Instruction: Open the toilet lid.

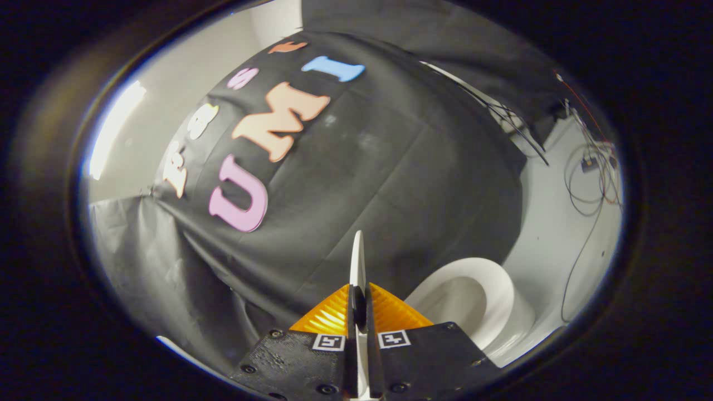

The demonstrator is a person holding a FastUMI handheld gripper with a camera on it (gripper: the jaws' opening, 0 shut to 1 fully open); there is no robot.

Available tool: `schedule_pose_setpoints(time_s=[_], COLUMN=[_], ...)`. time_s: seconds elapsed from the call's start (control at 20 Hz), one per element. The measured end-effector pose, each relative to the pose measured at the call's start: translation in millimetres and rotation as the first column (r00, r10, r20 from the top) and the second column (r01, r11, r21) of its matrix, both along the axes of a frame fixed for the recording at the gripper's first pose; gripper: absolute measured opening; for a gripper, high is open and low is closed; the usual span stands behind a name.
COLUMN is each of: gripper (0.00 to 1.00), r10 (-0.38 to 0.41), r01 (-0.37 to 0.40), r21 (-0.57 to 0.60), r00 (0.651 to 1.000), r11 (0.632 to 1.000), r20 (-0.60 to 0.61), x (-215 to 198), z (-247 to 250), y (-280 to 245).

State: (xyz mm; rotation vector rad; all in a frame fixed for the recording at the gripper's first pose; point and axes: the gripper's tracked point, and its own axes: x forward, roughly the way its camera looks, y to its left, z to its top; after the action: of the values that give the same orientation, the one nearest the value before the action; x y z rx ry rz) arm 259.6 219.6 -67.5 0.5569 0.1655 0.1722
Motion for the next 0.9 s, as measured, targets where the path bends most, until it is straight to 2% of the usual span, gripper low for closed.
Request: schedule_pose_setpoints(time_s=[0.15, 0.4, 0.9], gripper=[0.09, 0.09, 0.09], r10=[0.027, 0.094, 0.302], r01=[-0.026, -0.082, -0.25], r21=[-0.124, -0.287, -0.433], r00=[1.0, 0.995, 0.952], r11=[0.992, 0.955, 0.866], r20=[0.006, 0.03, 0.054], x=[-4, -10, -19], z=[18, 37, 50], y=[36, 88, 205])
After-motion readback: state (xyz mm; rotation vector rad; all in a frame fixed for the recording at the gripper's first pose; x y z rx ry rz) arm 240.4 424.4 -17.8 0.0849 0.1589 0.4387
